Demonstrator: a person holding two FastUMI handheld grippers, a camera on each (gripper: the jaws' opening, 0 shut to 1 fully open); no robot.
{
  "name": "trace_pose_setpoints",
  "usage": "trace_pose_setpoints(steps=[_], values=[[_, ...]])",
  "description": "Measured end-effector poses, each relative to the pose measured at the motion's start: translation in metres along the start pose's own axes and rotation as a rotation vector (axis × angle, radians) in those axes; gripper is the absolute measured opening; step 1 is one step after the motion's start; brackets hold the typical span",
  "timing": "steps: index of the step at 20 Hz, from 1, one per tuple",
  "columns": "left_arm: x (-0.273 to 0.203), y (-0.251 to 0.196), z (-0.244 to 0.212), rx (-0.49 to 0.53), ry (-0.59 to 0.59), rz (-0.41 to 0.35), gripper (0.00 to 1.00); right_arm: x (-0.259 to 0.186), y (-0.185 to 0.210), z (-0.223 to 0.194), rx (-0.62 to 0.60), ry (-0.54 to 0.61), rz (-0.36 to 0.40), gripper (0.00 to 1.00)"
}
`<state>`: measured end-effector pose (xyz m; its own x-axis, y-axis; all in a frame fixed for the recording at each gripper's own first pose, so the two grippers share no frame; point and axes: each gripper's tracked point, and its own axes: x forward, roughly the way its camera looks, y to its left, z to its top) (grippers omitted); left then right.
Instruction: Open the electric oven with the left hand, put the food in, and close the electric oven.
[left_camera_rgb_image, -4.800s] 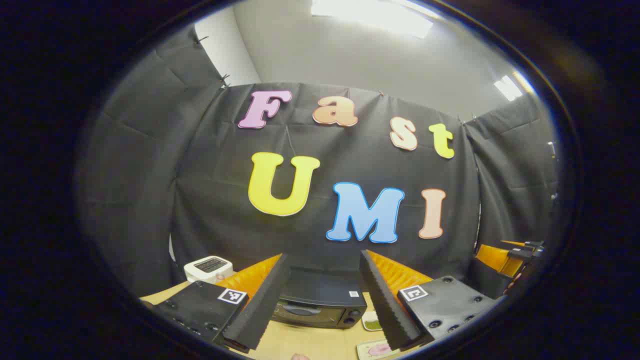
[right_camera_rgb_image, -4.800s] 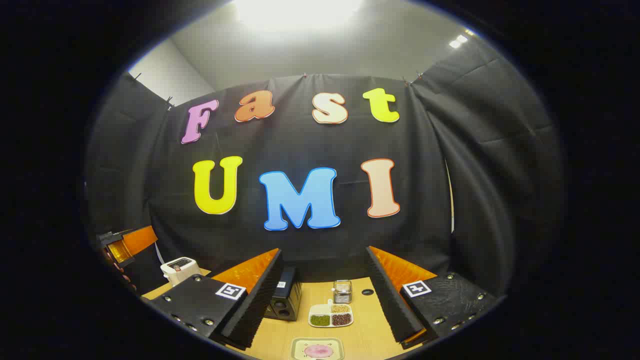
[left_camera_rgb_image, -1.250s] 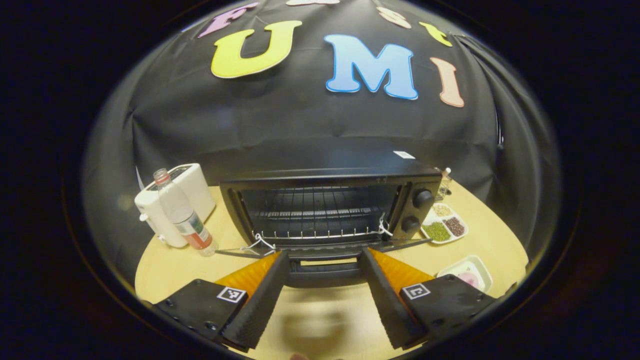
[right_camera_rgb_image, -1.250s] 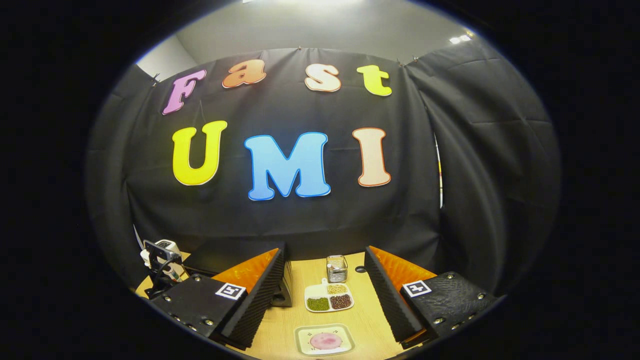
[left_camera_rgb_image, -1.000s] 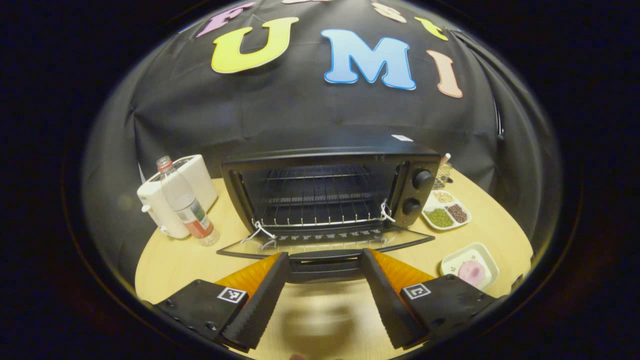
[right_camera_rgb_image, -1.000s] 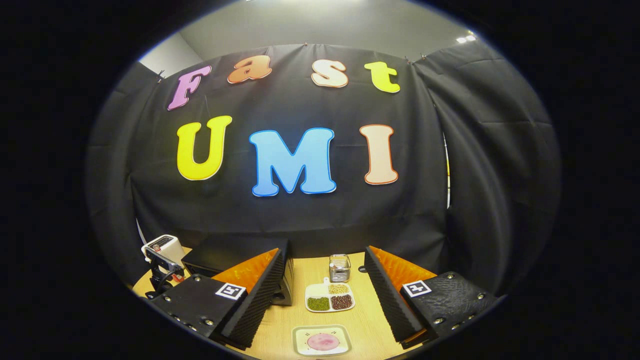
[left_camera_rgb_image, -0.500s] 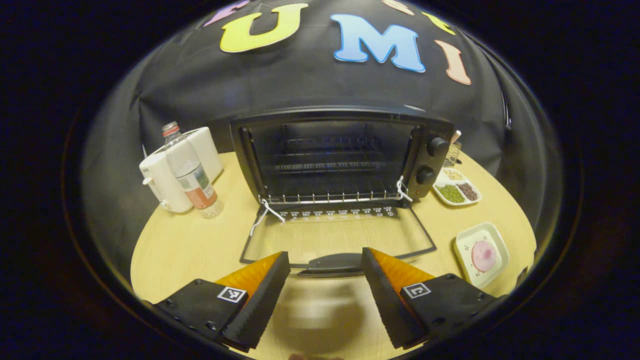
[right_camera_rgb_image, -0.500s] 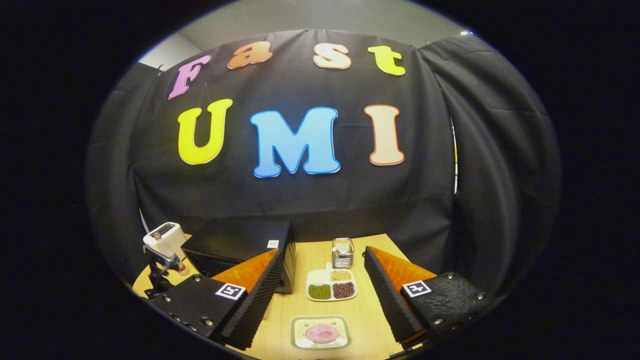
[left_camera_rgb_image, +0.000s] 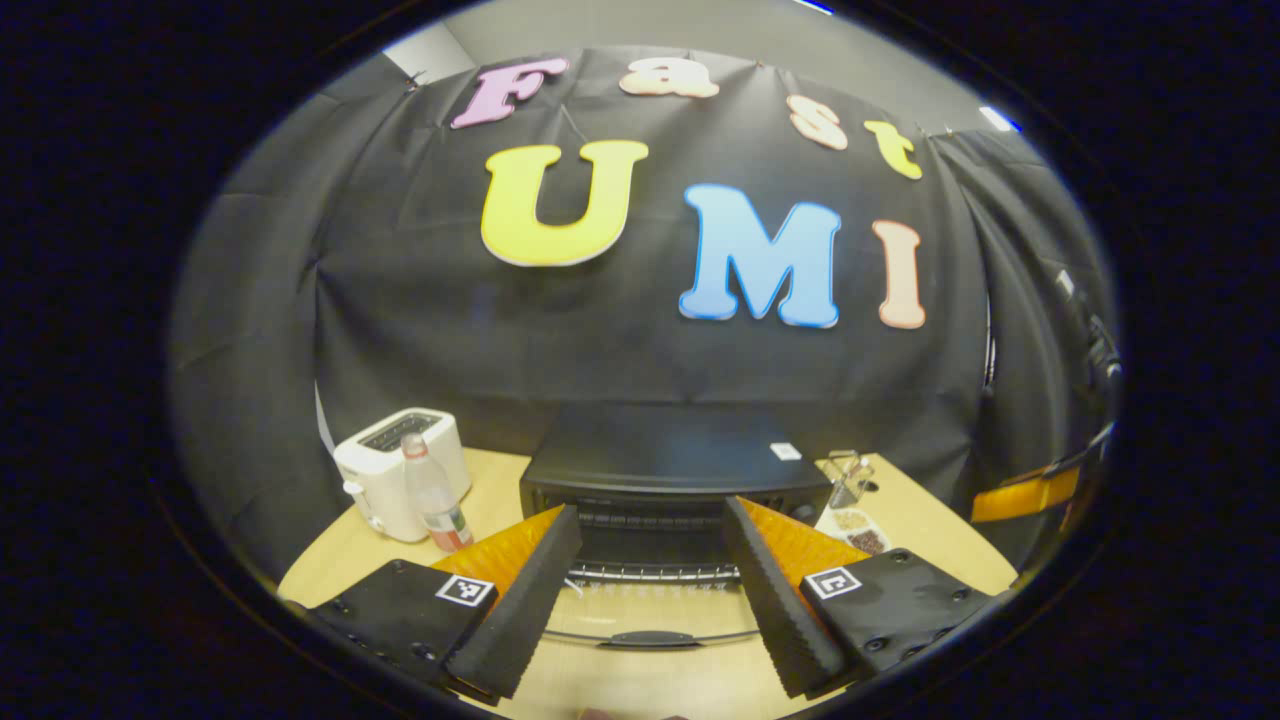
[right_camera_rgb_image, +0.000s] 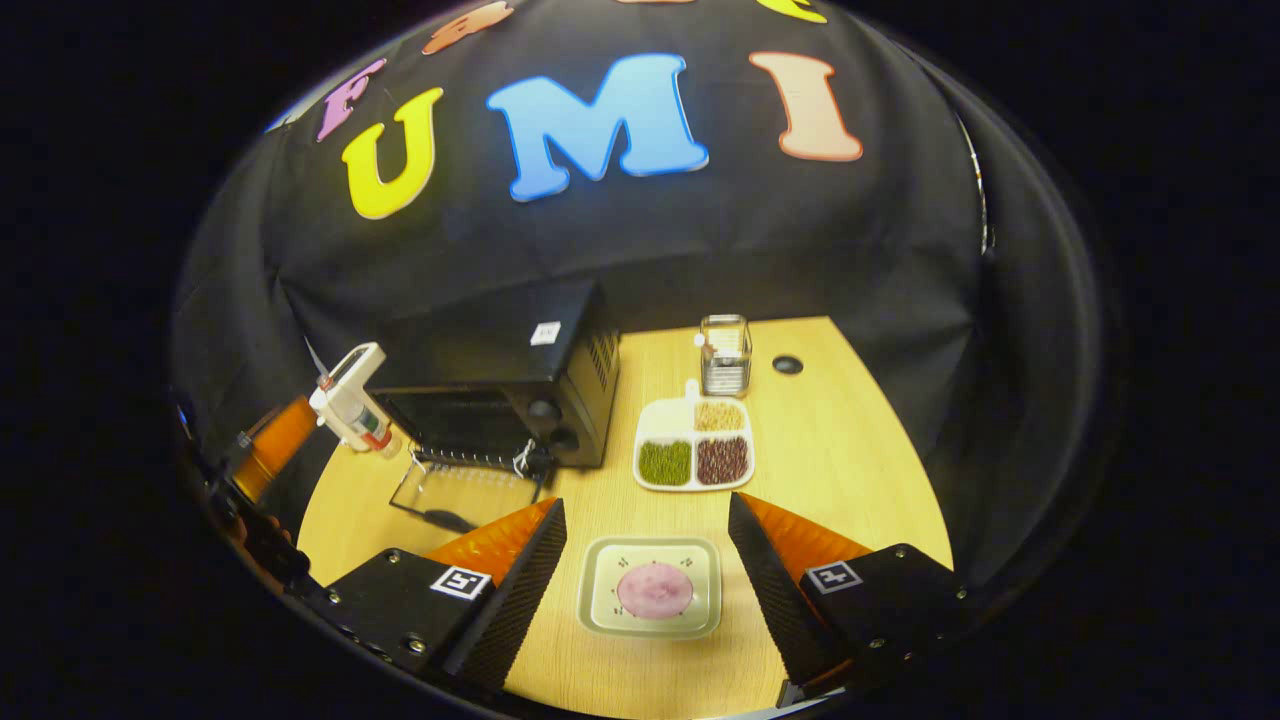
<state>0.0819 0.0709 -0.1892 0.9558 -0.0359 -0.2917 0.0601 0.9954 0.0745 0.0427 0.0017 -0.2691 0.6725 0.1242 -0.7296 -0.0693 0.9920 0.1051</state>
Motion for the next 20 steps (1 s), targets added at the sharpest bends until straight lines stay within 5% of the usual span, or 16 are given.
trace_pose_setpoints(steps=[1, 7, 11, 20], values=[[-0.007, 0.000, 0.010, 0.015, -0.025, -0.001, 0.92, 0.010, -0.005, -0.012, 0.014, 0.060, 0.008, 0.99], [-0.036, -0.005, 0.052, 0.068, -0.133, -0.001, 0.95, 0.051, -0.050, -0.076, 0.048, 0.364, -0.044, 0.99], [-0.046, 0.000, 0.054, 0.073, -0.138, 0.021, 1.00, 0.073, -0.068, -0.099, 0.093, 0.472, -0.084, 0.99], [-0.069, 0.019, 0.044, 0.058, -0.100, 0.106, 1.00, 0.103, -0.087, -0.132, -0.041, 0.610, -0.154, 0.99]])
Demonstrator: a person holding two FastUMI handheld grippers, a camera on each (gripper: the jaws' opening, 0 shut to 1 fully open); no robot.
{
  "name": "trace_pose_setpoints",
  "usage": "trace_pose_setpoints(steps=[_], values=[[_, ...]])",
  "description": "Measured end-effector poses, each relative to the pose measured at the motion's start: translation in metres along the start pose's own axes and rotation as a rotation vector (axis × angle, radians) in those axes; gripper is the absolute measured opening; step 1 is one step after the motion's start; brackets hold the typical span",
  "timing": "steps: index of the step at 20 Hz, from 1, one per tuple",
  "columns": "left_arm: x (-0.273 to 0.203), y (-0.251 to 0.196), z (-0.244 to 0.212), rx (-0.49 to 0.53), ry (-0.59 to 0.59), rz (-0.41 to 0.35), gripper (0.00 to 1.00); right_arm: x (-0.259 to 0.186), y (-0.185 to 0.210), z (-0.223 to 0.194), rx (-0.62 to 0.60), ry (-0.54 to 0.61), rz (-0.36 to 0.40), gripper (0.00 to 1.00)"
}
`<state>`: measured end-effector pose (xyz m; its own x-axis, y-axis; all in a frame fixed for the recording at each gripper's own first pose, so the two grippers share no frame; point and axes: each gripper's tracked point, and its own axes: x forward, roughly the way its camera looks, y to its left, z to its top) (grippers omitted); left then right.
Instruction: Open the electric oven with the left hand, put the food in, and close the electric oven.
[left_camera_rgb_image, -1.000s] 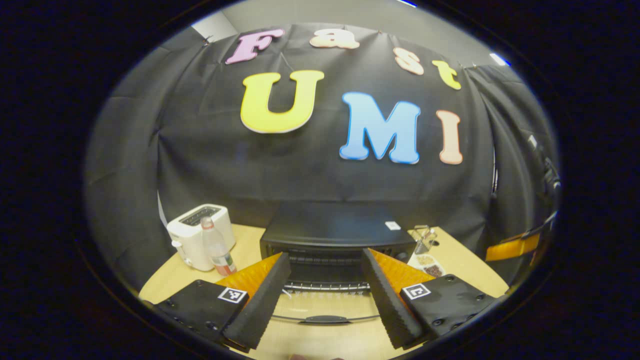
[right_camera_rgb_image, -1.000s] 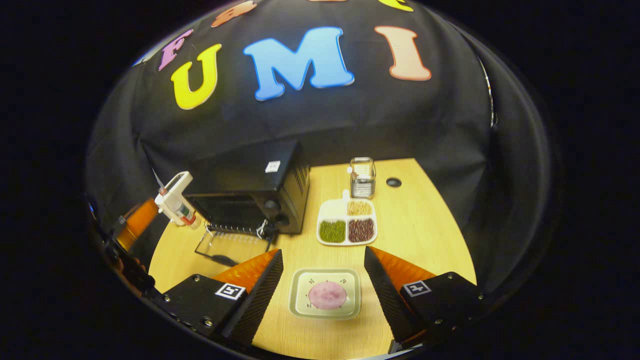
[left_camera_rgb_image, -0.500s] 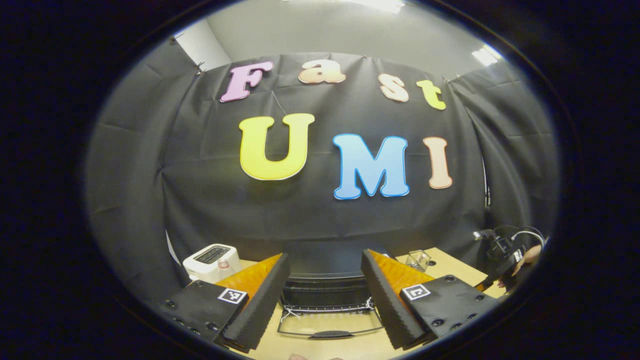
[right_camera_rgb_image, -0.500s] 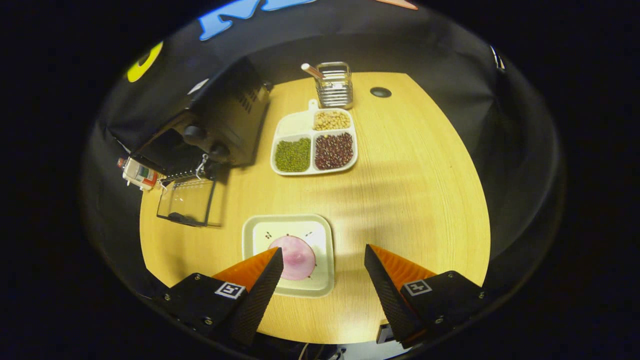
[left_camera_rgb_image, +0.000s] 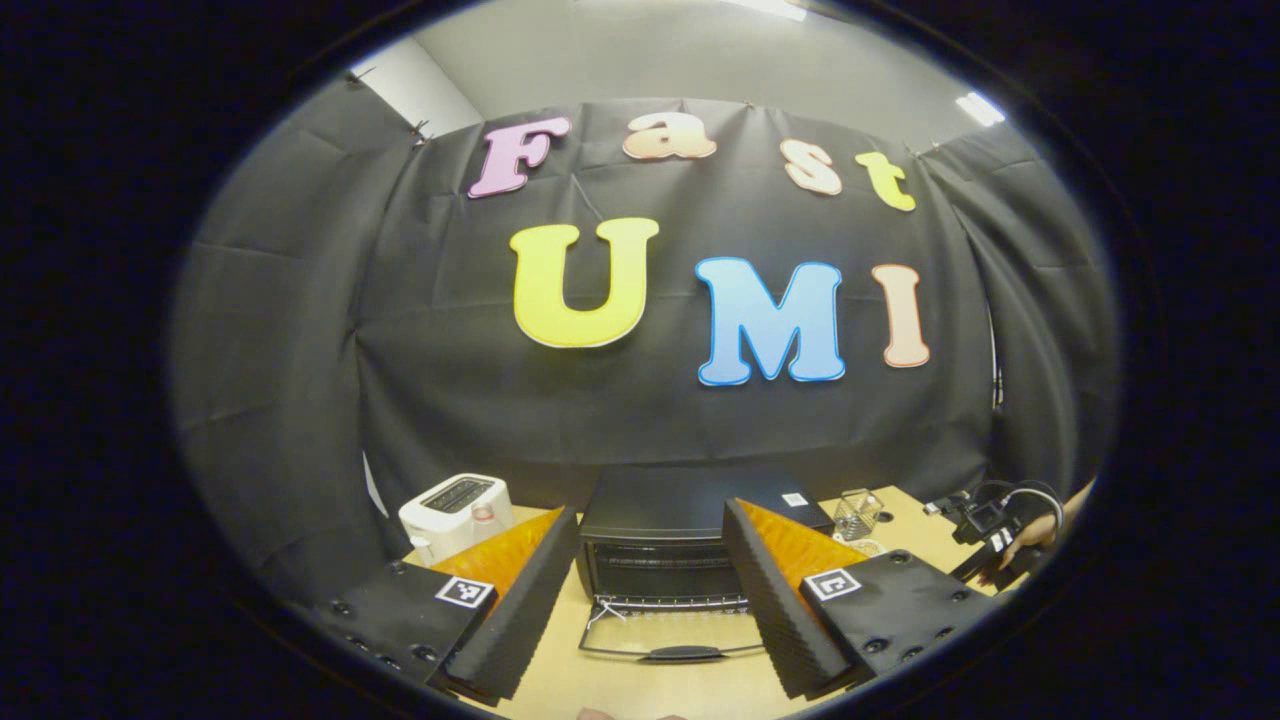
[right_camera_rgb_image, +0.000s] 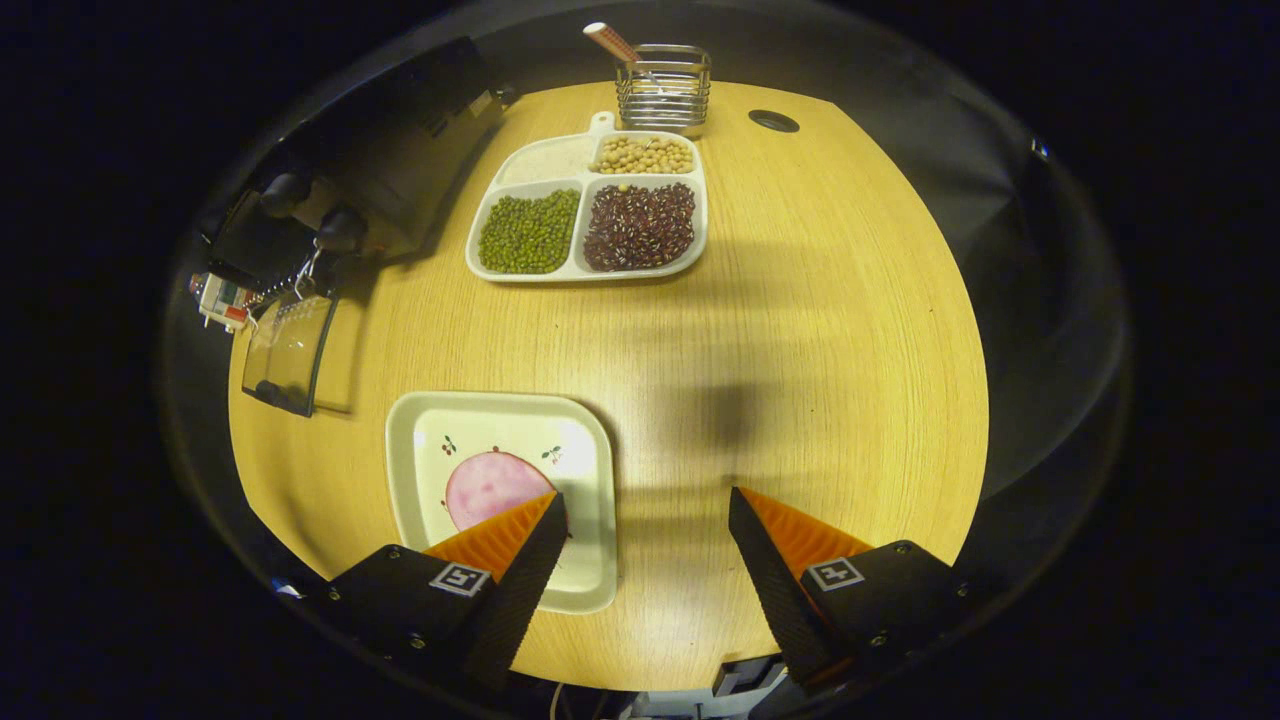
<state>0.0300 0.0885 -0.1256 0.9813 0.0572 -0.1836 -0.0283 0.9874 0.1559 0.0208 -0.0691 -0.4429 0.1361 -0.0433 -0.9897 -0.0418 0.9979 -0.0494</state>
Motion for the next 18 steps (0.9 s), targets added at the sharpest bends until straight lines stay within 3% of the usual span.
trace_pose_setpoints(steps=[5, 8, 9, 10, 11, 12, 13, 15, 17, 18], values=[[0.000, 0.005, -0.014, -0.003, 0.033, 0.020, 1.00, 0.007, 0.006, -0.004, -0.056, 0.032, -0.037, 0.99], [0.001, 0.002, -0.018, -0.012, 0.045, 0.015, 0.96, 0.011, 0.010, -0.005, -0.061, 0.040, -0.038, 0.87], [0.002, 0.001, -0.018, -0.016, 0.047, 0.012, 0.97, 0.011, 0.016, -0.005, -0.041, 0.043, 0.001, 0.86], [0.003, -0.001, -0.019, -0.018, 0.049, 0.010, 0.97, 0.013, 0.025, -0.008, 0.006, 0.049, 0.052, 0.78], [0.006, -0.003, -0.020, -0.020, 0.049, 0.006, 0.91, 0.018, 0.022, -0.009, 0.037, 0.055, 0.033, 0.63], [0.006, -0.005, -0.019, -0.022, 0.051, 0.000, 1.00, 0.019, 0.021, -0.010, 0.033, 0.054, 0.038, 0.33], [0.006, -0.007, -0.019, -0.022, 0.050, -0.005, 1.00, 0.017, 0.024, -0.007, 0.003, 0.054, 0.072, 0.31], [0.008, -0.012, -0.017, -0.019, 0.046, -0.017, 1.00, 0.019, 0.021, -0.005, 0.015, 0.032, 0.083, 0.10], [0.010, -0.013, -0.012, -0.011, 0.041, -0.020, 1.00, 0.016, 0.023, -0.009, 0.026, 0.010, 0.116, 0.01], [0.010, -0.015, -0.007, -0.008, 0.035, -0.023, 1.00, 0.014, 0.023, -0.010, 0.031, 0.005, 0.127, 0.01]])
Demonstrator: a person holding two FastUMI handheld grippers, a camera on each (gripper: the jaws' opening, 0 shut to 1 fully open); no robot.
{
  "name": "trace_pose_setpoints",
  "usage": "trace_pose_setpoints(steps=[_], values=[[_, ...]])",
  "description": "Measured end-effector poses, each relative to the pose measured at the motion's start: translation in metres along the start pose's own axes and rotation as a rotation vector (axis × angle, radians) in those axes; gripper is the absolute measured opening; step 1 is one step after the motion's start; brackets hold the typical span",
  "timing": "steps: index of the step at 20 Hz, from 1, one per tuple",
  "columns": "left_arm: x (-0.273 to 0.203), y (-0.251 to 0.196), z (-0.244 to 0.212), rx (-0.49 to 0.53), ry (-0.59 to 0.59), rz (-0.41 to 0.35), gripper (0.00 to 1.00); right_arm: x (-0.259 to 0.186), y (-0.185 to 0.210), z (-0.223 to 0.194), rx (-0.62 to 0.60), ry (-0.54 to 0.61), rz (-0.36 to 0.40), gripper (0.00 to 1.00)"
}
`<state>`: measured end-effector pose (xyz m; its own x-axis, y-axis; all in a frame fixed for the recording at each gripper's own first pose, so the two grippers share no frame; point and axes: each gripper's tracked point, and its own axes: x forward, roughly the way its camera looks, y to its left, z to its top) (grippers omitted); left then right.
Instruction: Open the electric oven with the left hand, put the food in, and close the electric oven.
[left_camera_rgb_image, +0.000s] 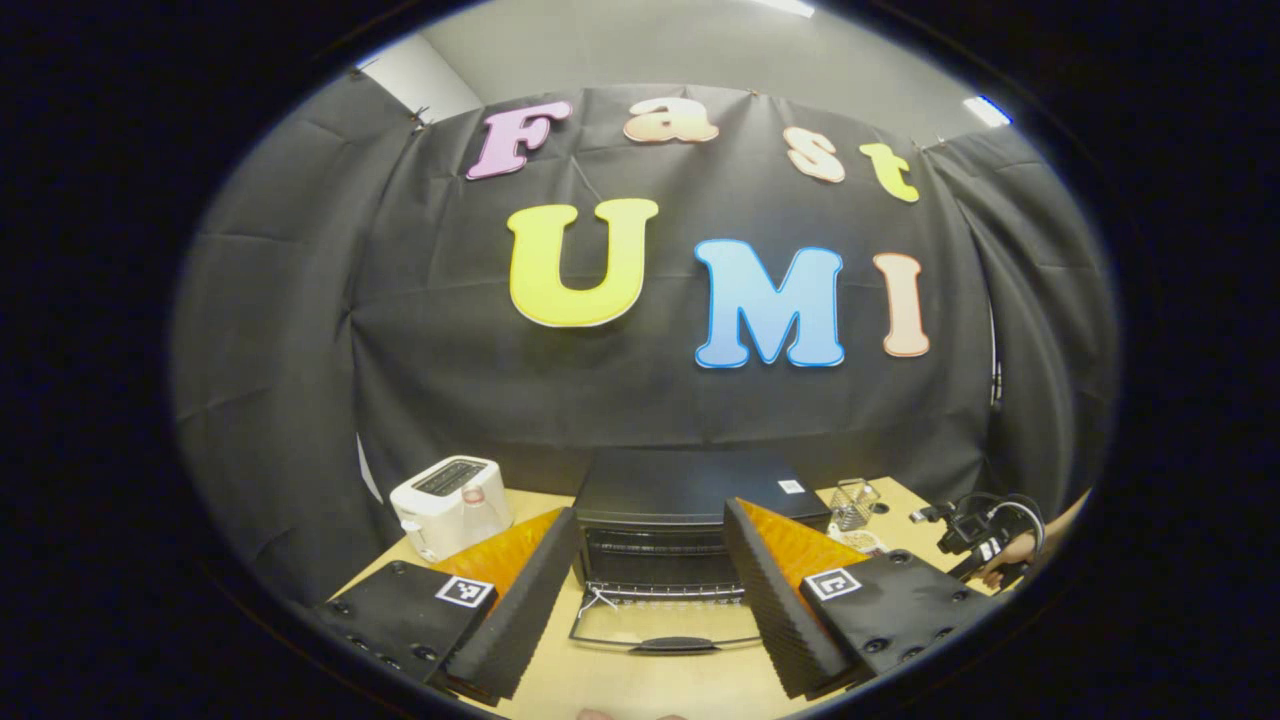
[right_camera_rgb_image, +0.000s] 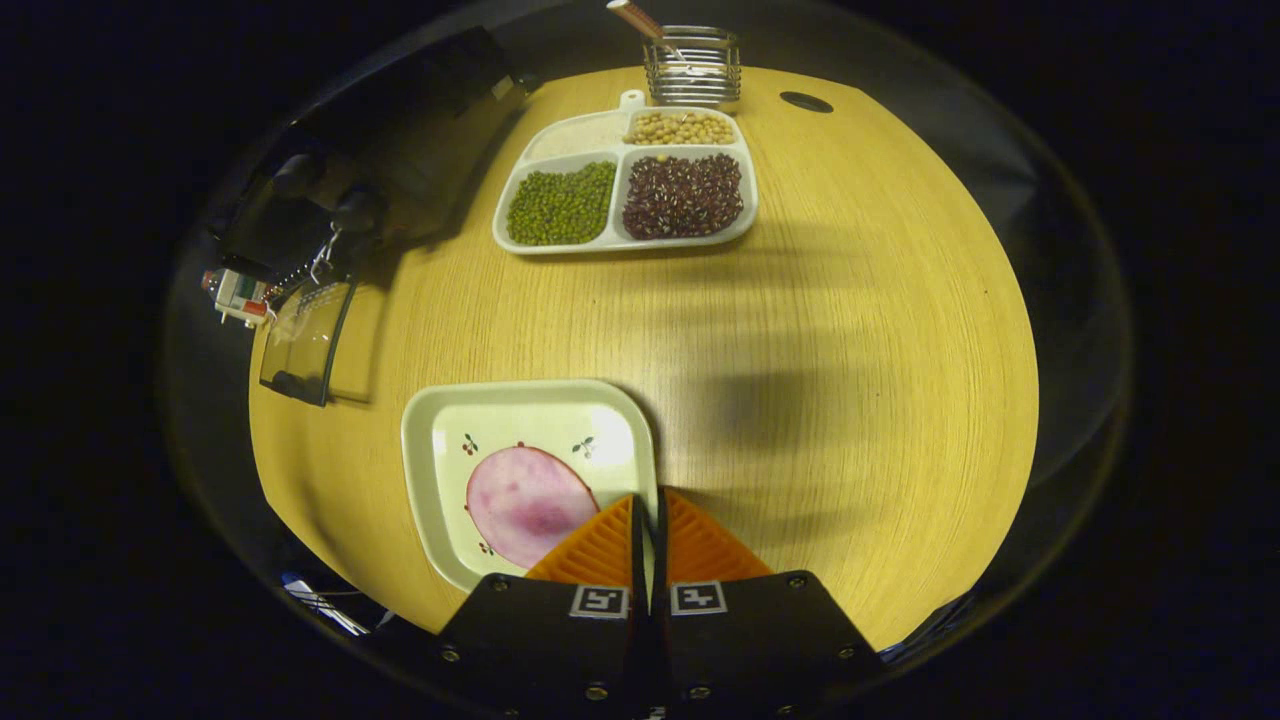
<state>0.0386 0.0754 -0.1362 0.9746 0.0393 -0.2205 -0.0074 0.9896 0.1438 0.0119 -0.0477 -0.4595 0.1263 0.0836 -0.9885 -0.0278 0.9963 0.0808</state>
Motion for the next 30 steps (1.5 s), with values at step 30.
trace_pose_setpoints(steps=[30], values=[[-0.004, 0.029, 0.059, -0.074, -0.054, -0.068, 0.92, -0.070, 0.087, -0.028, 0.657, -0.324, 0.694, 0.01]])
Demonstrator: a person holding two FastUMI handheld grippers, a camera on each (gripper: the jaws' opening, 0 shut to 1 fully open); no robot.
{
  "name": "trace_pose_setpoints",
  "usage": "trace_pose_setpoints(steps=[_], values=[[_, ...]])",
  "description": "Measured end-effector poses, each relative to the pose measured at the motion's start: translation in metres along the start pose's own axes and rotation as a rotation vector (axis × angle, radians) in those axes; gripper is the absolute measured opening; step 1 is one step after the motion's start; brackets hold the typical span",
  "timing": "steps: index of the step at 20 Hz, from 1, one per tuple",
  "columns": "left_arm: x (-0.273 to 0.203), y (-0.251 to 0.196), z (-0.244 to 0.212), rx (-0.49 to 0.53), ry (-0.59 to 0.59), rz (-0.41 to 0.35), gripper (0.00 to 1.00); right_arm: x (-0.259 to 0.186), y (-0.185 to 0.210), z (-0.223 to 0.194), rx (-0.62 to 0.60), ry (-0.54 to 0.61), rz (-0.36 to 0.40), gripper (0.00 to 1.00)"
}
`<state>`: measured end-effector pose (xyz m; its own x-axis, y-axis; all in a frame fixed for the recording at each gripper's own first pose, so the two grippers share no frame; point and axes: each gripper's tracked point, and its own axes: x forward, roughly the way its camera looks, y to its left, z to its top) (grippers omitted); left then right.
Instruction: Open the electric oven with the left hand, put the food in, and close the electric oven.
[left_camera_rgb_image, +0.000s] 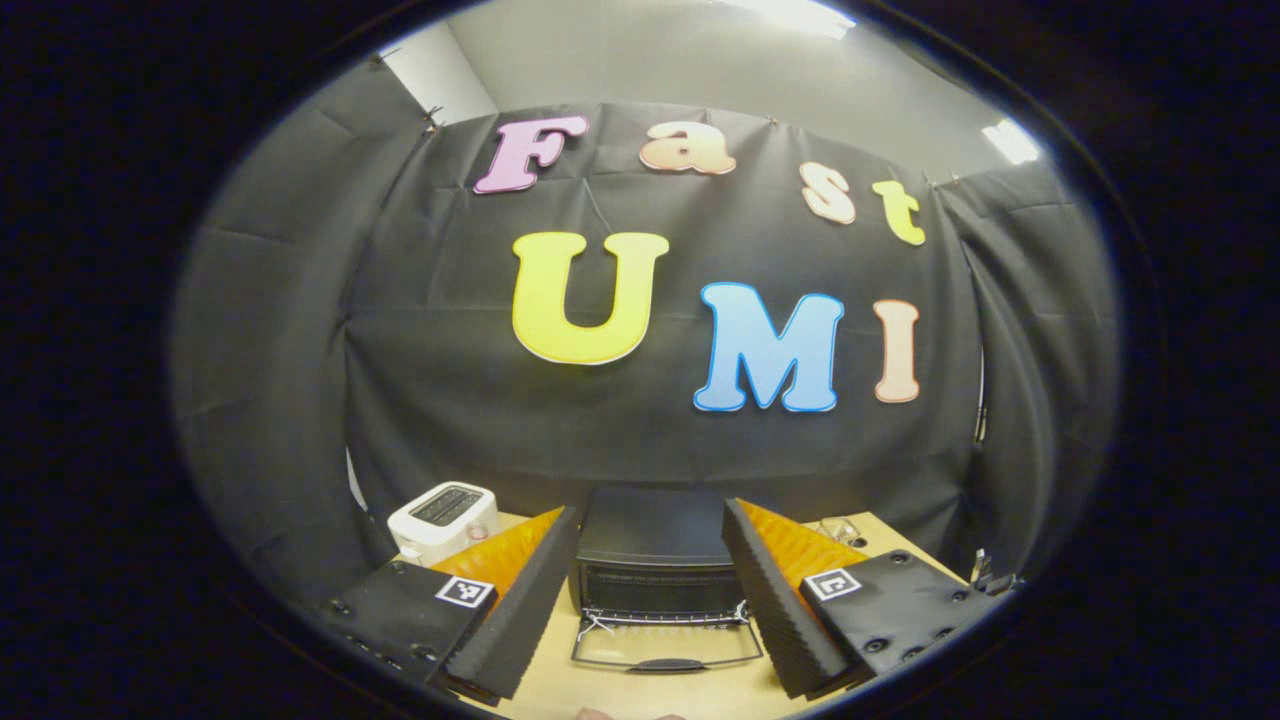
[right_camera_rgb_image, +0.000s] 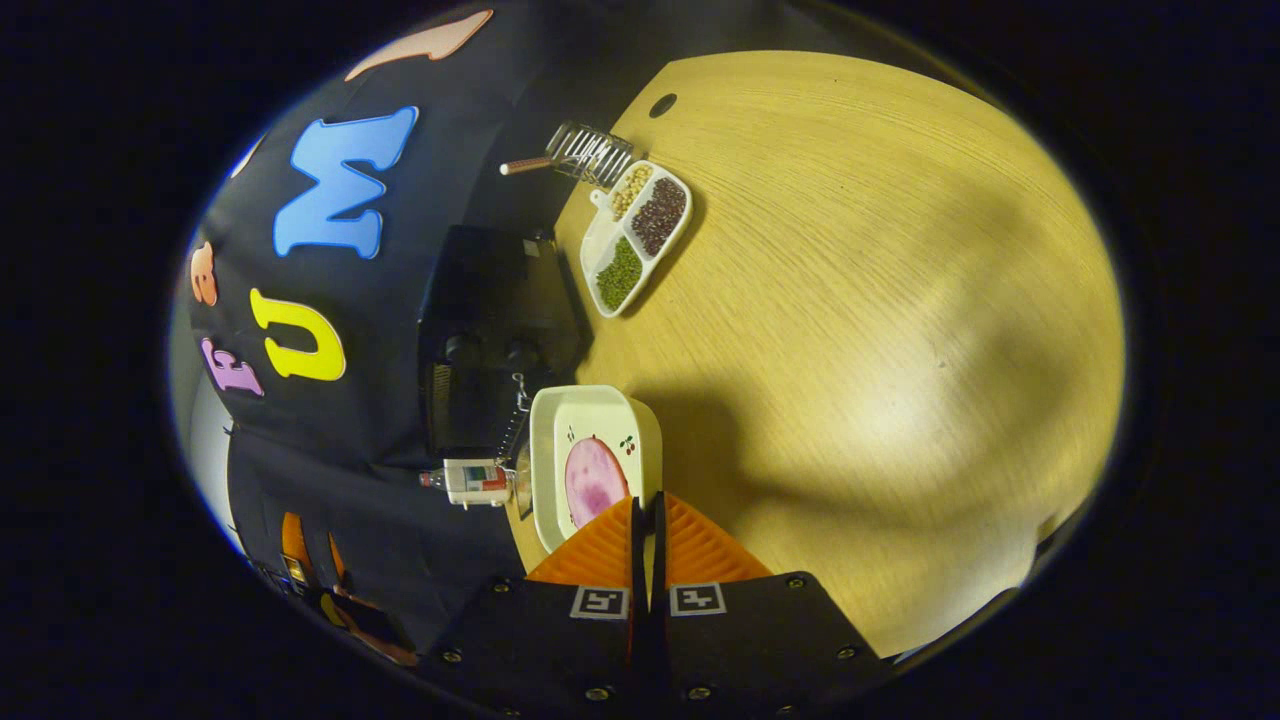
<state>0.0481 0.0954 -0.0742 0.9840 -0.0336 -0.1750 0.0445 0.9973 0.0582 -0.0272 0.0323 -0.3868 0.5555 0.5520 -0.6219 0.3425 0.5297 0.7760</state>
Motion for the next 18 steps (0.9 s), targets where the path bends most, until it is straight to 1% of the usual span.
trace_pose_setpoints(steps=[5, 6, 7, 10, 11, 14, 18], values=[[-0.001, 0.008, 0.008, 0.032, -0.030, -0.075, 0.91, 0.002, 0.054, -0.024, 0.043, -0.117, 0.044, 0.01], [-0.002, 0.011, 0.008, 0.039, -0.034, -0.078, 1.00, 0.005, 0.064, -0.027, 0.057, -0.139, 0.045, 0.01], [-0.005, 0.016, 0.007, 0.050, -0.036, -0.075, 0.97, 0.009, 0.072, -0.030, 0.071, -0.155, 0.037, 0.01], [-0.014, 0.027, 0.013, 0.074, -0.064, -0.070, 0.97, 0.024, 0.090, -0.037, 0.136, -0.216, -0.007, 0.01], [-0.017, 0.030, 0.014, 0.070, -0.071, -0.073, 1.00, 0.029, 0.097, -0.041, 0.151, -0.233, -0.021, 0.01], [-0.024, 0.043, 0.018, 0.060, -0.084, -0.075, 1.00, 0.050, 0.111, -0.046, 0.186, -0.268, -0.055, 0.01], [-0.029, 0.073, 0.018, 0.052, -0.082, -0.038, 1.00, 0.088, 0.130, -0.048, 0.219, -0.289, -0.090, 0.01]])
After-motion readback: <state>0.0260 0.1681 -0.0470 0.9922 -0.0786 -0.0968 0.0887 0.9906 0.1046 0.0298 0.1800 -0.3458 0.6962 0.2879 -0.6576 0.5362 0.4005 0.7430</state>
